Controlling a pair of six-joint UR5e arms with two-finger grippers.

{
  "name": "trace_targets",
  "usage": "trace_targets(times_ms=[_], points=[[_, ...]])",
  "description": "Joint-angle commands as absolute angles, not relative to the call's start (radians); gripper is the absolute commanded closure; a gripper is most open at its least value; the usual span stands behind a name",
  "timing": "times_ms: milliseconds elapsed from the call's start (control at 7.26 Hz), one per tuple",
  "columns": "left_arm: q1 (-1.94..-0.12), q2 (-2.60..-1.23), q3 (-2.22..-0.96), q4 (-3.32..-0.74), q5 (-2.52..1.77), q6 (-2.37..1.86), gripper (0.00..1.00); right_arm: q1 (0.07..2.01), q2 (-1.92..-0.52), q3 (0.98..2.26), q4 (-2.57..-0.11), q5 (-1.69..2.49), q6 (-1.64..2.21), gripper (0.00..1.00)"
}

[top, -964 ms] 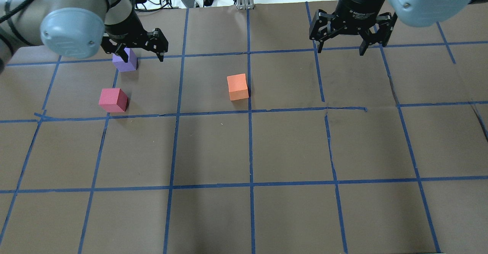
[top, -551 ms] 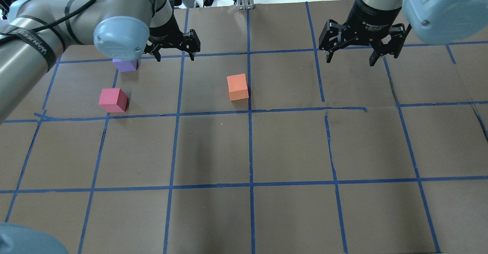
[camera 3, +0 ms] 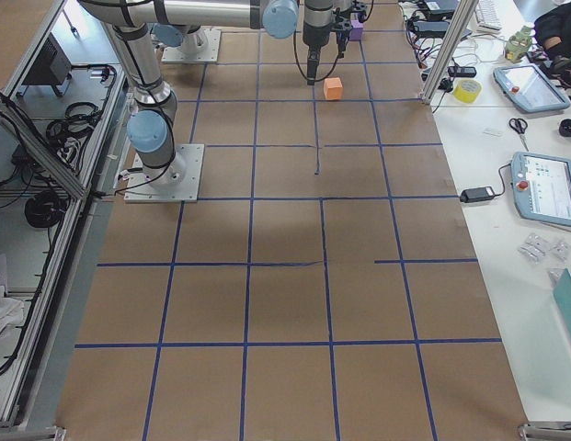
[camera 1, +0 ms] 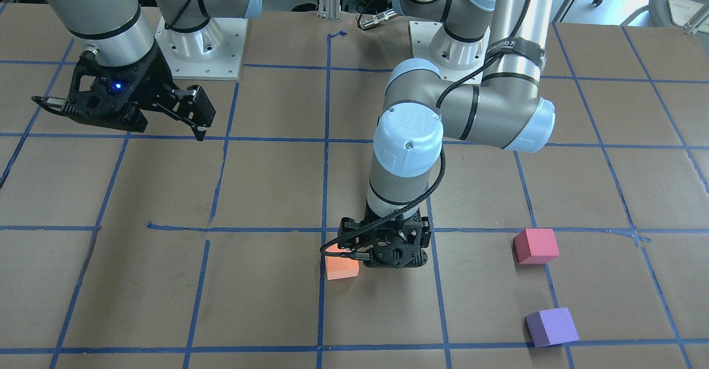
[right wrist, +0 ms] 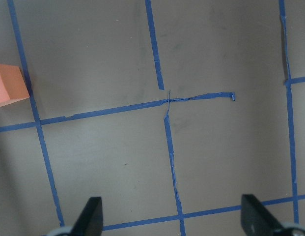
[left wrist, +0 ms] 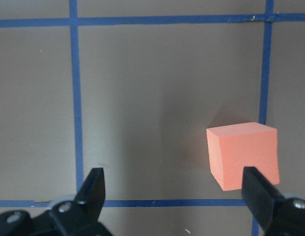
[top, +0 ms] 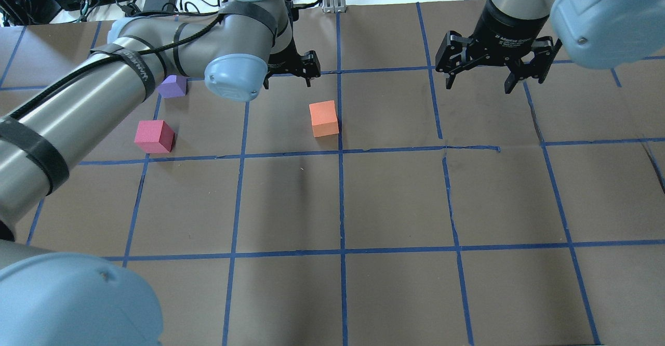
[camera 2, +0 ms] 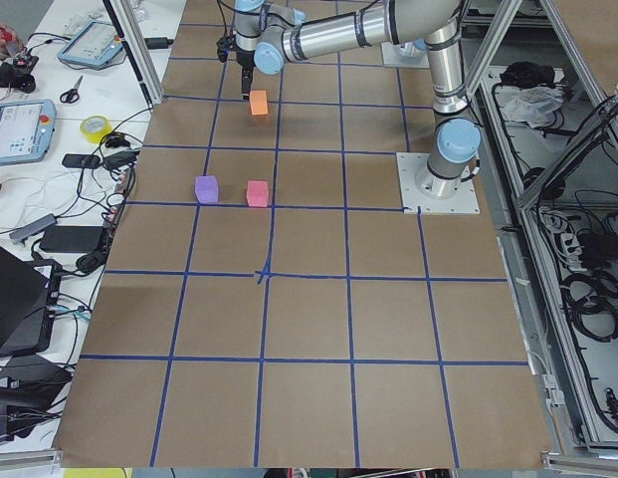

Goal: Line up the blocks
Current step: 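Reach the left gripper to the orange cube and grasp it while the right arm withdraws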

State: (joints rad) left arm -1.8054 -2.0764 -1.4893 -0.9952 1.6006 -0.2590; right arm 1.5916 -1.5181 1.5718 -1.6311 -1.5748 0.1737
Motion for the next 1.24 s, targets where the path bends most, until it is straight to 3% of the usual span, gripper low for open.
trace_targets(times_ms=[0,826,1102], points=[[-1.836,-2.158,-1.479,-0.881,1.560,-0.322,0.00,1.592,-1.519,1.571,-1.629,-1.574,0.173,0.00],[-1.870,-2.217,-1.482,-0.899,1.557,-0.483,0.00,1.594,-1.519,1.568,-1.632,-1.571,0.173,0.00],[-1.873,-2.235,-1.483,-0.919,1.511,-0.503,0.07,1.592,-1.517,1.568,-1.631,-1.571,0.173,0.00]])
